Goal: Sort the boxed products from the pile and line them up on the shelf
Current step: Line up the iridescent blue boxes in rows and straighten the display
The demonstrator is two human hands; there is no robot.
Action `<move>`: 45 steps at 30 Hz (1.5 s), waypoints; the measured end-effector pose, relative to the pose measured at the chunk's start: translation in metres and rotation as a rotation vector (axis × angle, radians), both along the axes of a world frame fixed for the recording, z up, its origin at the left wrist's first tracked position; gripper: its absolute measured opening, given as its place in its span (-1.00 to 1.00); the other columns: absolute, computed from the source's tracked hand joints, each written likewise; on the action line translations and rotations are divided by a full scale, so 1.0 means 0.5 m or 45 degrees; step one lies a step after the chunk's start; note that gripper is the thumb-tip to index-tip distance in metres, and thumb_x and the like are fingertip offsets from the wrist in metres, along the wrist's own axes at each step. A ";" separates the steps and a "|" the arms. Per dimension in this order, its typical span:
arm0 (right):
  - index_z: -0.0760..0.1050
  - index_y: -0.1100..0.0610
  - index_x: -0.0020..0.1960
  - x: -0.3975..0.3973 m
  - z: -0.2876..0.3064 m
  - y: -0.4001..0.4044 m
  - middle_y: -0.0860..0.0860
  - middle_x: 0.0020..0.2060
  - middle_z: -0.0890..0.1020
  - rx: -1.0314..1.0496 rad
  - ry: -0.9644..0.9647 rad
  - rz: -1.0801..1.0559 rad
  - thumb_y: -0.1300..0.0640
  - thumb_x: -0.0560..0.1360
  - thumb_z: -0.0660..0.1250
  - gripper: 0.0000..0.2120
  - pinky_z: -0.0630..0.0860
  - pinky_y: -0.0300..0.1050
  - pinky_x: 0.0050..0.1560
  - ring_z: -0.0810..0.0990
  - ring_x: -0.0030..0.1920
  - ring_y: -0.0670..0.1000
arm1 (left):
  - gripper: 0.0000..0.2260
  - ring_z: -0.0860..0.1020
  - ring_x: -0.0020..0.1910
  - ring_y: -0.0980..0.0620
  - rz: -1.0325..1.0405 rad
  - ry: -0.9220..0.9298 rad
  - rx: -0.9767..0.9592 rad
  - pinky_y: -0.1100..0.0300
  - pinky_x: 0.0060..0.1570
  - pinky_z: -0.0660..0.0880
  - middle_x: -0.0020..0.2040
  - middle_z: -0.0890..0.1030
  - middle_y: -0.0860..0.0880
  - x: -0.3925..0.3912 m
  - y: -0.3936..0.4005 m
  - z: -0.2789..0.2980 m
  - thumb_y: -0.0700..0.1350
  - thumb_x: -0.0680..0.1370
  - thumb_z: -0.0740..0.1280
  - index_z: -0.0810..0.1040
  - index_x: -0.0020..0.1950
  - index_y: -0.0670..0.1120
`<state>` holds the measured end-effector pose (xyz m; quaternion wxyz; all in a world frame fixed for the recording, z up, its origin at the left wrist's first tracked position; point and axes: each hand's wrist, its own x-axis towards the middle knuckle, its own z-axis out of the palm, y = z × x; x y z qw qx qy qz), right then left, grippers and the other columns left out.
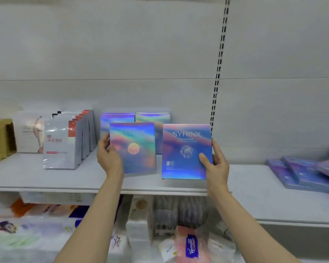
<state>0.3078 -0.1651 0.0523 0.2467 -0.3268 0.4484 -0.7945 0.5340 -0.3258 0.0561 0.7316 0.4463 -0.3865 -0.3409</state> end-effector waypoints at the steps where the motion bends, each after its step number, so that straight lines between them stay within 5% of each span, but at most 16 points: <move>1: 0.43 -0.01 0.42 0.017 0.001 -0.011 0.01 -0.10 0.65 0.005 0.000 0.003 0.40 0.52 0.34 -0.45 0.60 -0.04 0.05 0.60 -0.06 0.01 | -0.61 0.58 0.17 0.07 -0.003 -0.002 -0.002 0.09 0.20 0.53 0.17 0.64 0.01 0.025 -0.015 0.000 -0.34 0.54 0.16 0.59 0.23 0.00; 11: 0.42 -0.12 0.39 0.128 -0.008 -0.103 0.01 -0.03 0.66 0.080 0.048 -0.034 0.34 0.54 0.33 -0.47 0.62 -0.12 -0.03 0.64 -0.05 -0.04 | -0.64 0.56 0.03 0.16 -0.069 -0.090 0.028 0.37 -0.07 0.47 0.10 0.58 0.08 0.118 -0.130 -0.010 -0.33 0.58 0.12 0.52 0.25 -0.01; 15: 0.41 -0.08 0.41 0.143 -0.012 -0.144 0.02 -0.06 0.65 0.111 0.106 -0.078 0.34 0.54 0.33 -0.46 0.63 -0.08 -0.01 0.64 -0.07 -0.03 | -0.64 0.49 0.24 -0.09 0.006 -0.306 -0.026 0.09 0.22 0.44 0.25 0.52 -0.09 0.127 -0.179 -0.015 -0.31 0.57 0.16 0.45 0.34 -0.10; 16: 0.41 -0.08 0.41 0.143 -0.013 -0.154 0.02 -0.06 0.65 0.111 0.118 -0.080 0.33 0.54 0.33 -0.47 0.63 -0.09 -0.02 0.64 -0.07 -0.03 | -0.60 0.44 0.30 -0.14 -0.011 -0.397 -0.034 0.02 0.28 0.40 0.30 0.48 -0.16 0.129 -0.189 -0.021 -0.24 0.56 0.27 0.40 0.41 -0.14; 20: 0.41 -0.06 0.42 0.141 -0.012 -0.187 0.04 -0.03 0.66 0.093 0.155 -0.061 0.33 0.54 0.33 -0.48 0.62 -0.18 -0.09 0.65 -0.05 -0.03 | 0.12 0.17 0.49 -0.13 -0.056 -0.971 0.042 -0.06 0.44 0.13 0.53 0.17 -0.17 0.138 -0.195 -0.035 0.03 0.26 0.63 -0.02 0.61 -0.14; 28: 0.36 -0.05 0.47 0.140 -0.038 -0.281 0.04 0.24 0.59 0.115 0.230 -0.083 0.30 0.55 0.32 -0.45 0.54 0.07 0.23 0.57 0.23 0.07 | 0.04 0.07 0.53 -0.22 -0.223 -1.357 -0.015 -0.05 0.46 0.02 0.61 -0.14 -0.08 0.148 -0.243 -0.036 -0.11 0.43 0.52 -0.22 0.60 -0.14; 30: 0.32 -0.03 0.49 0.138 -0.052 -0.306 -0.03 0.34 0.51 0.179 0.371 -0.158 0.25 0.55 0.31 -0.45 0.43 0.03 0.35 0.47 0.34 0.01 | 0.09 -0.06 0.57 -0.21 -0.284 -1.386 -0.044 -0.04 0.51 -0.05 0.60 -0.26 -0.11 0.140 -0.243 -0.038 -0.10 0.41 0.54 -0.26 0.59 -0.14; 32: 0.26 0.06 0.52 0.131 -0.061 -0.326 0.08 0.33 0.49 0.386 0.663 -0.368 0.16 0.52 0.33 -0.41 0.34 0.03 0.36 0.41 0.35 0.15 | 0.23 -0.26 0.56 -0.11 -0.334 -1.440 -0.040 0.01 0.50 -0.14 0.56 -0.38 -0.10 0.141 -0.241 -0.041 0.03 0.33 0.60 -0.34 0.57 -0.10; 34: 0.17 0.18 0.55 0.133 -0.062 -0.331 0.23 0.38 0.38 0.590 1.059 -0.585 0.06 0.48 0.42 -0.26 0.19 0.09 0.38 0.29 0.39 0.30 | 0.30 -0.37 0.53 -0.07 -0.288 -1.611 -0.090 0.03 0.50 -0.17 0.55 -0.41 -0.10 0.149 -0.240 -0.043 0.17 0.27 0.60 -0.37 0.56 -0.12; 38: 0.11 0.24 0.56 0.153 -0.079 -0.337 0.25 0.54 0.12 0.517 1.973 -0.679 -0.20 0.35 0.45 -0.02 -0.06 0.19 0.50 0.01 0.54 0.27 | 0.26 -0.34 0.55 -0.06 -0.202 -1.862 -0.243 0.03 0.52 -0.15 0.58 -0.33 -0.10 0.159 -0.247 -0.042 0.26 0.28 0.54 -0.31 0.58 -0.16; 45: 0.17 0.27 0.52 0.142 -0.073 -0.381 0.24 0.53 0.18 0.702 2.186 -0.631 -0.15 0.25 0.57 0.04 0.10 0.22 0.46 0.14 0.53 0.24 | 0.20 -0.28 0.57 -0.12 -0.170 -2.087 -0.316 0.05 0.51 -0.18 0.59 -0.26 -0.15 0.159 -0.249 -0.030 0.29 0.32 0.50 -0.26 0.58 -0.15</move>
